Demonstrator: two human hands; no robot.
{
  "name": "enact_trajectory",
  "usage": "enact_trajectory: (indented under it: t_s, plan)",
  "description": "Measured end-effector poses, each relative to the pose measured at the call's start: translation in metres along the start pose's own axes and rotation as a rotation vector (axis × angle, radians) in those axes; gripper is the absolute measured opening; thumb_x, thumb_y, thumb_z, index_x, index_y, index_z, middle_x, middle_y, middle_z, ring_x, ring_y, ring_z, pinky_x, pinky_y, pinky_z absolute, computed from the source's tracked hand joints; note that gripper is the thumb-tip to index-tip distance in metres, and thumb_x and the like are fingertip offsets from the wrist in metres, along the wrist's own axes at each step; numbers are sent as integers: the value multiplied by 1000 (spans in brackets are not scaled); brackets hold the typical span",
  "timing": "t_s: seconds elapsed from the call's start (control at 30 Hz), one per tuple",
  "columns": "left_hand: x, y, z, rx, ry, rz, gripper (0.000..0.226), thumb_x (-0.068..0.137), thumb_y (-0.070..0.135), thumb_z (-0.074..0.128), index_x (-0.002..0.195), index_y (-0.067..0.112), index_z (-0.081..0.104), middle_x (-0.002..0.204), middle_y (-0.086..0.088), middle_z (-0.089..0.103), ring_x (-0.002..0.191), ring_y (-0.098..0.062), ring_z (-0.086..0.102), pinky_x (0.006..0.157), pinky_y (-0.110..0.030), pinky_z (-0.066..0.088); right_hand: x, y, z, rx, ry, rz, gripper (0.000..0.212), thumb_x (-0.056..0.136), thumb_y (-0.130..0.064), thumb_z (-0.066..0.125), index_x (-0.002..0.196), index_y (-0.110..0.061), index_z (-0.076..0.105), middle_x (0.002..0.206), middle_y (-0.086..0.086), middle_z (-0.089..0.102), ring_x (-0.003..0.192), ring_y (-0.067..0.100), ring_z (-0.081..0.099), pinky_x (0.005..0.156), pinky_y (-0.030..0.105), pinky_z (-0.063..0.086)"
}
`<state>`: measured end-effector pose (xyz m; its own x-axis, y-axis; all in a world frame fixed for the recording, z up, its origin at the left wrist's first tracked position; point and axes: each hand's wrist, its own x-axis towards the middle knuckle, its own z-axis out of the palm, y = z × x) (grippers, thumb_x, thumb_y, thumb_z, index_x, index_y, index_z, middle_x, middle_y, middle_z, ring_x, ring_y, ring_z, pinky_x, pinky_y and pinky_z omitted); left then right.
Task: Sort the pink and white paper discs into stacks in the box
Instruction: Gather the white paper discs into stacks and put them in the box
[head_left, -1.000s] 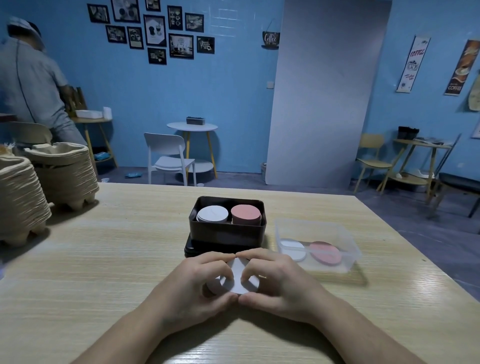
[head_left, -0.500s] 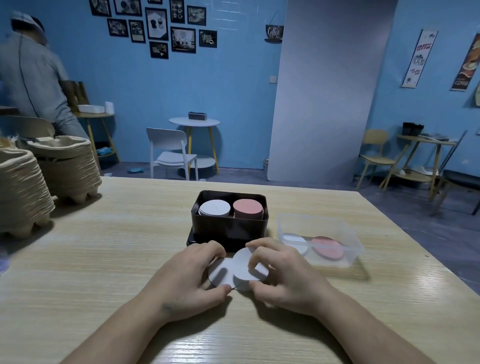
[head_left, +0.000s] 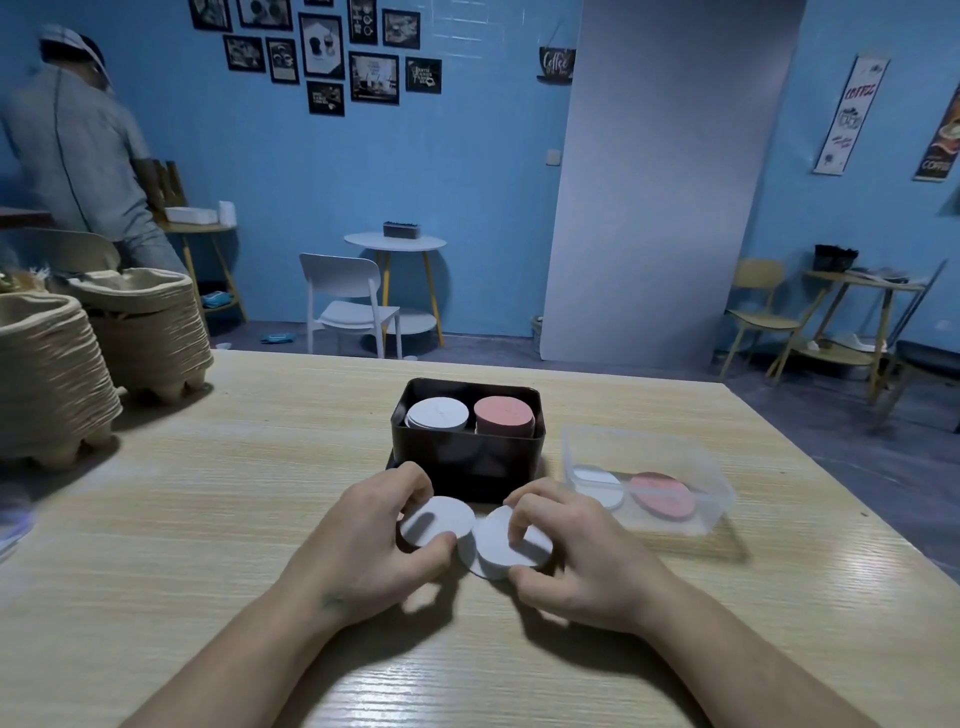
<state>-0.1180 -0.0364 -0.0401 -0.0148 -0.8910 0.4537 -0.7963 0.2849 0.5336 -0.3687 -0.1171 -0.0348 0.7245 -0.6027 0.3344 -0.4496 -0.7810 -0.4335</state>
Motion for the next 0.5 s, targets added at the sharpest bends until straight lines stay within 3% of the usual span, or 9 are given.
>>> enact_trajectory:
  t_s: [0.3, 0.5]
  plan:
    - [1, 4, 4, -15, 8, 125, 36, 84, 57, 69, 103, 27, 61, 95, 16, 63, 91, -8, 61, 78, -35, 53, 1, -2, 1, 77, 5, -13, 41, 84, -57, 73, 116, -39, 54, 119, -11, 65, 105, 14, 63, 88, 41, 54]
    - [0, 8, 6, 8, 2, 212, 27, 88, 52, 70, 99, 41, 47, 100, 18, 62, 95, -6, 60, 79, -31, 53, 1, -4, 3, 106, 16, -40, 43, 87, -55, 75, 122, -38, 56, 136, -10, 63, 126, 11, 61, 96, 38, 54]
